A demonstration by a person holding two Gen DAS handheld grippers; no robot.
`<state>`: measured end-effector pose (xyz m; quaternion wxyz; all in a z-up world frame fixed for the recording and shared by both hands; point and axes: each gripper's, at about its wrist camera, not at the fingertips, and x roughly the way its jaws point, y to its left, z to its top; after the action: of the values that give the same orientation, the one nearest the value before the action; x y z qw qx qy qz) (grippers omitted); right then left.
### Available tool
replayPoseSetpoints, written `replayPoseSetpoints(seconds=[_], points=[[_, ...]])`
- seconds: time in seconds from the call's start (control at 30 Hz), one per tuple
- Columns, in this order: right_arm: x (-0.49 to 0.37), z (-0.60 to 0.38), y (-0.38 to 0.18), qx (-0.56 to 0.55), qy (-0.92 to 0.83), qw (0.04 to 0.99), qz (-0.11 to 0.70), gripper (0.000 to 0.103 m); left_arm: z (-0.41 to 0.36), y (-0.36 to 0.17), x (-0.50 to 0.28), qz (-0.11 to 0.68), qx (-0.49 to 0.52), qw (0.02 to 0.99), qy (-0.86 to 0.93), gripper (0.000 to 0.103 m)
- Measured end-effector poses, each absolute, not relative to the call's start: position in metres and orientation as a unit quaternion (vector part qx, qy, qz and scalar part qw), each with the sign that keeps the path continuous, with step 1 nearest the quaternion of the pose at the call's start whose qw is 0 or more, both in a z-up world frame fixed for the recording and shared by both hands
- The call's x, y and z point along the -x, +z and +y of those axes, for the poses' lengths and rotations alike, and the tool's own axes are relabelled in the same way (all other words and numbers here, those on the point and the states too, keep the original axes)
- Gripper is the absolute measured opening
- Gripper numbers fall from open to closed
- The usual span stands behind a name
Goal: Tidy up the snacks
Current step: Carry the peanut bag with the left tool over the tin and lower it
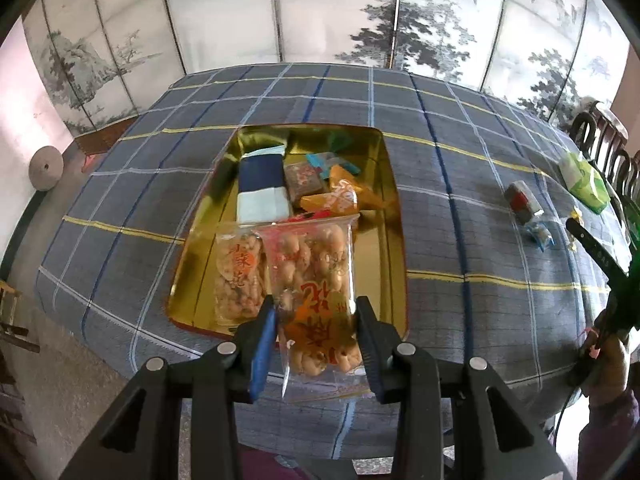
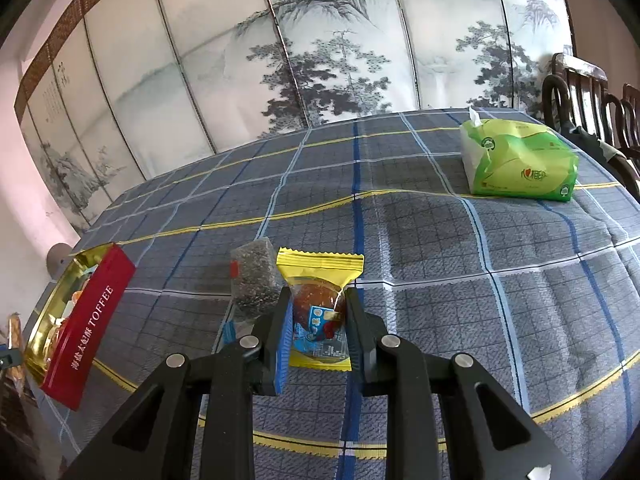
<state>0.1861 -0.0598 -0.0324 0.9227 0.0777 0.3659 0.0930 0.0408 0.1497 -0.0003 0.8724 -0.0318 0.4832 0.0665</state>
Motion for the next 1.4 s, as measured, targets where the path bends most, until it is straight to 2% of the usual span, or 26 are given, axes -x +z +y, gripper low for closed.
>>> replayPoseSetpoints(seconds=[0.67,1.4], points=[[-0.186,-0.058,-0.033,-0.076,0.094,0.922,0.367,0.022,0.226,0.0,-0.06,0.477,0.064,0.867,0.129,0.038],[-0.186,-0.056,-0.035,-0.075,0.097,0.921,0.37,0.023,0.223,-0.034,-0.175,0.503,0.004,0.855,0.126,0.038]])
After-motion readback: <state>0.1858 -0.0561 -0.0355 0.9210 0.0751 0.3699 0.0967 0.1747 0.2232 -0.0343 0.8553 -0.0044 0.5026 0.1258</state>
